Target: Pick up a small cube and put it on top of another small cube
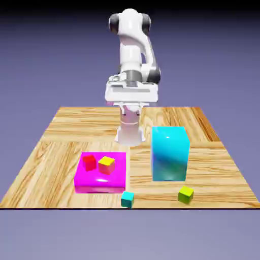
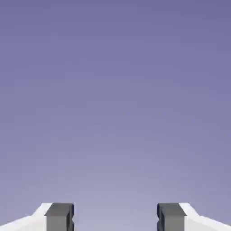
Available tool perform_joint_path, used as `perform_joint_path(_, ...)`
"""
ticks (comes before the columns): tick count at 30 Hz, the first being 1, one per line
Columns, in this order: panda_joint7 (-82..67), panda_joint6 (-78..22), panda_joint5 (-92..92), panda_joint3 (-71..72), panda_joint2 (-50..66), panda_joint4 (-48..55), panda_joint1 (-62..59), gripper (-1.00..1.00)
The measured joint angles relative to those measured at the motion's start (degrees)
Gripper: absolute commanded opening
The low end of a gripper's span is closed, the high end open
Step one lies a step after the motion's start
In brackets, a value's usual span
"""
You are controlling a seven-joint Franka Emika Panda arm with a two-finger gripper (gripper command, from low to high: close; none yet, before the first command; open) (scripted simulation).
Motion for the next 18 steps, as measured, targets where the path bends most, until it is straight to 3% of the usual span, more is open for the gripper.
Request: perform_joint_path(18, -15.46, -34.76, -24.98, 3.57, 37.38, 27.67, 3.96, 0.0)
